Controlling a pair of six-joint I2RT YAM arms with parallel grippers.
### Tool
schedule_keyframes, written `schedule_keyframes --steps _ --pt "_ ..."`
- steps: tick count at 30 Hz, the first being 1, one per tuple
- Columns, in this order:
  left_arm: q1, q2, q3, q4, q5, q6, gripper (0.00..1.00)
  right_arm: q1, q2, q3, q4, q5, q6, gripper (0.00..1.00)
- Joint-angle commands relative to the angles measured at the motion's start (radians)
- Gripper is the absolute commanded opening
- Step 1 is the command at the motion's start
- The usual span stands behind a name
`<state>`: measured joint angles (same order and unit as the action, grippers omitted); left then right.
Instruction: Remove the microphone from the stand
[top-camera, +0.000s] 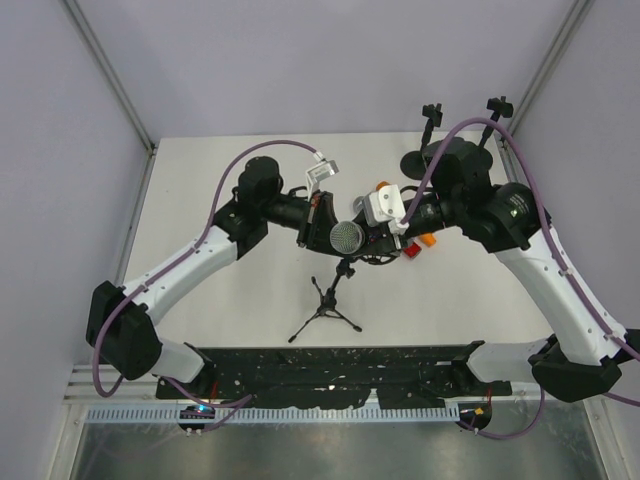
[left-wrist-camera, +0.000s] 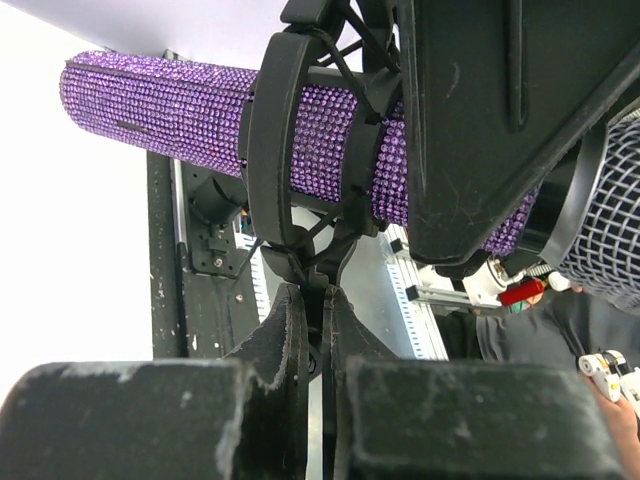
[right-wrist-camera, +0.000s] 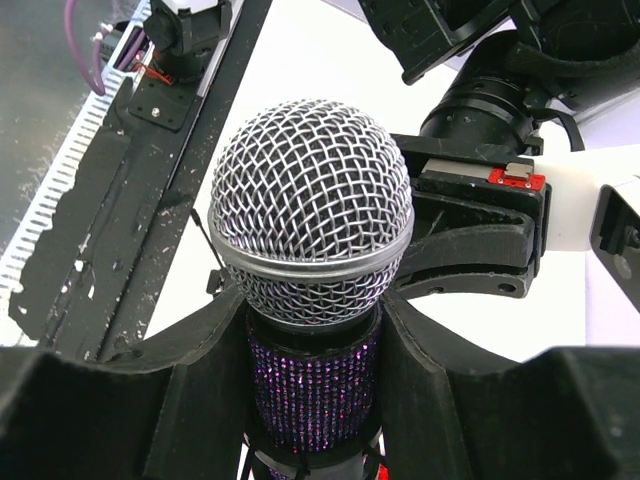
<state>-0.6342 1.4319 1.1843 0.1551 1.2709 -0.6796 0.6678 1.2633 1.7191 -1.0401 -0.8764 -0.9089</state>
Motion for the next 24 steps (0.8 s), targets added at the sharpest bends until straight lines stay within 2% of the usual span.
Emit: schedule_keyframes --steps 1,10,24 --pt "-0.004 0.008 0.026 -0.133 -0.145 0.113 0.0 0.022 -0.008 0.079 -0.037 -0.049 -0.137 0.05" --pt "-0.005 0.05 0.095 -0.322 -0.309 0.212 0.0 0.047 0.018 0.091 0.032 0.019 -0.075 0.05" --pt "-0.004 0.045 0.081 -0.319 -0.335 0.226 0.0 0.076 0.048 0.066 0.235 0.16 0.128 0.06"
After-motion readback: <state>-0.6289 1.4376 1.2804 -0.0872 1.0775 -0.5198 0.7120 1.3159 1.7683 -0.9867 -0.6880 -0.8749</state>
